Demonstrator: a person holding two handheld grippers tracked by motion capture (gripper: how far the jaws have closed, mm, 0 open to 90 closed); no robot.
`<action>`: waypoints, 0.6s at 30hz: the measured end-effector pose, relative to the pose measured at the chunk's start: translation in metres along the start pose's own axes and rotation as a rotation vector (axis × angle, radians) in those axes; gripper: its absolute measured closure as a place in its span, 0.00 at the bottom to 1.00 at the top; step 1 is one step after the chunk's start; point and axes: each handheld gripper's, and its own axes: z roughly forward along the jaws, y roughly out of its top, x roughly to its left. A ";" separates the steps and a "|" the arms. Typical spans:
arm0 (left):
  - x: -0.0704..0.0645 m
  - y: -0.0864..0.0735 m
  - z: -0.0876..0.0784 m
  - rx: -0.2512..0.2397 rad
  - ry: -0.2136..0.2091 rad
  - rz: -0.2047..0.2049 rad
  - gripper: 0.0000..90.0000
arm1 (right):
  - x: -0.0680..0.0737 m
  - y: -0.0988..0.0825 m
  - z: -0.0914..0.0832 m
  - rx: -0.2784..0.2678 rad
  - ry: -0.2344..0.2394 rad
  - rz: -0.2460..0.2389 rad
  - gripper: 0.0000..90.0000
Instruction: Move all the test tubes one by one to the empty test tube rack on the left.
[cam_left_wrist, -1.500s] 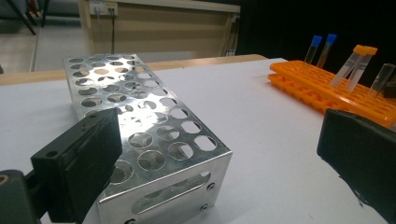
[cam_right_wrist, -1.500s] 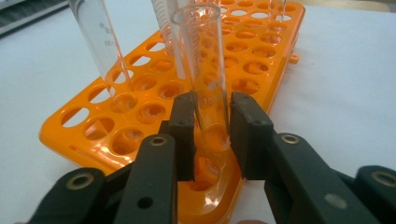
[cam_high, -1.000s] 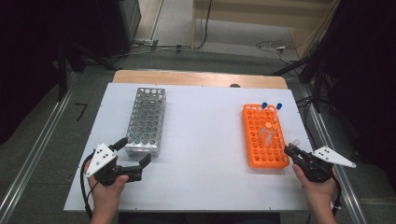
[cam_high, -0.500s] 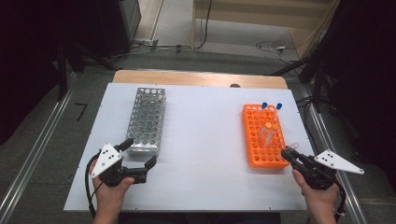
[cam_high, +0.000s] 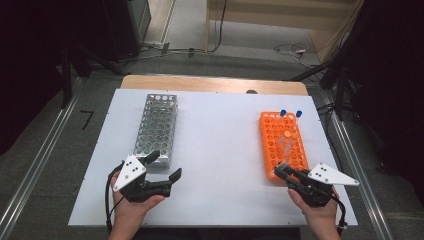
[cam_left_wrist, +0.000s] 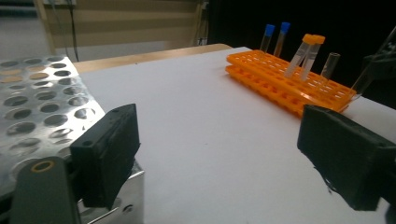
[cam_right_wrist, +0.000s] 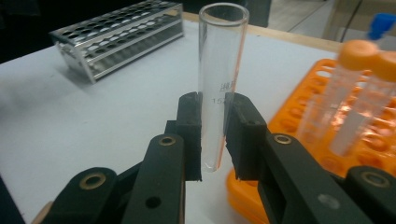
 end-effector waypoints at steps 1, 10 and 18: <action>-0.002 0.000 0.002 0.008 -0.004 0.003 0.18 | 0.003 0.000 0.003 0.002 0.010 -0.001 0.82; -0.022 0.002 0.016 0.048 -0.089 0.017 0.23 | 0.029 0.002 0.030 0.033 0.099 -0.035 0.82; -0.038 0.005 0.026 0.055 -0.158 0.027 0.26 | 0.048 0.003 0.045 0.057 0.147 -0.056 0.82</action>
